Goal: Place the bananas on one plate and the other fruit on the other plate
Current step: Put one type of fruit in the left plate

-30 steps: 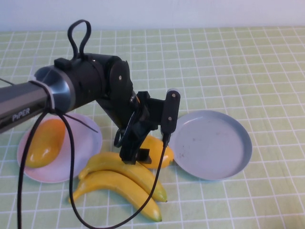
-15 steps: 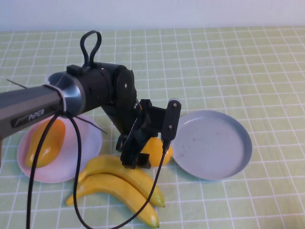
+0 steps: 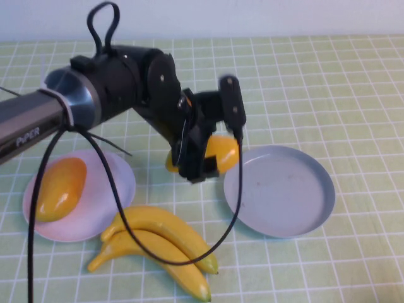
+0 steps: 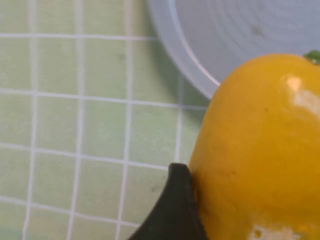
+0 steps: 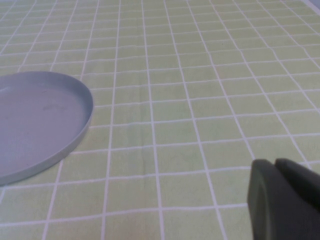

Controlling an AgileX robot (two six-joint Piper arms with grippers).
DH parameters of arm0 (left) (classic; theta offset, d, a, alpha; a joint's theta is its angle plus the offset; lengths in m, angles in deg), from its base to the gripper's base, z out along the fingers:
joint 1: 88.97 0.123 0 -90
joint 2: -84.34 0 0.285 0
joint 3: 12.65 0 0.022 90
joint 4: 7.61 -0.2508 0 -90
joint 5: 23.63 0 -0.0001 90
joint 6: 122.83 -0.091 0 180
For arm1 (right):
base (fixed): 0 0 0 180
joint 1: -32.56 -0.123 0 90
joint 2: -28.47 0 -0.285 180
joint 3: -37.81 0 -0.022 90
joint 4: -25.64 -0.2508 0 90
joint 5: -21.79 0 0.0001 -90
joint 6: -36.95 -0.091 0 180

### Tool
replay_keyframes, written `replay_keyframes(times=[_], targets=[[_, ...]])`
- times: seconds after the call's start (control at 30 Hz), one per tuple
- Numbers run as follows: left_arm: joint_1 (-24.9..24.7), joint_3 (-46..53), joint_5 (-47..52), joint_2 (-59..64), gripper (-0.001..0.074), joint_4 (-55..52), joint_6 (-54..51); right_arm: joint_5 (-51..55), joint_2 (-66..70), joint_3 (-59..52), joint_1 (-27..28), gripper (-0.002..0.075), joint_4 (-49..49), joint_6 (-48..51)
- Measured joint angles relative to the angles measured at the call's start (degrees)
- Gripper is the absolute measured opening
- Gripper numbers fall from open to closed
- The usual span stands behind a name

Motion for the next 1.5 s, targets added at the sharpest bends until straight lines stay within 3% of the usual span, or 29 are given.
replay_keyframes(times=[0.27,0.37,0.57,0.9,1.17,1.5], targets=[[3.65,-8.98,11.3,-1.4,0.056,-9.69,45.16,0.0,0.0,0.0,0.0,-0.0017,0.0,0.0],[5.52,-9.09,18.57,-1.4,0.056,-13.11,52.22,0.0,0.0,0.0,0.0,-0.0017,-0.11,0.0],[7.57,-6.34,22.3,-2.88,0.056,-14.03,55.54,0.0,0.0,0.0,0.0,-0.0017,-0.21,0.0],[8.96,7.34,15.79,-8.32,0.056,-16.58,59.52,0.0,0.0,0.0,0.0,-0.0017,-0.21,0.0],[15.25,8.01,13.3,-4.96,0.056,-17.08,60.57,0.0,0.0,0.0,0.0,-0.0017,-0.21,0.0],[16.02,8.05,12.49,-2.97,0.0568,-15.93,61.6,0.0,0.0,0.0,0.0,-0.0017,-0.21,0.0]])
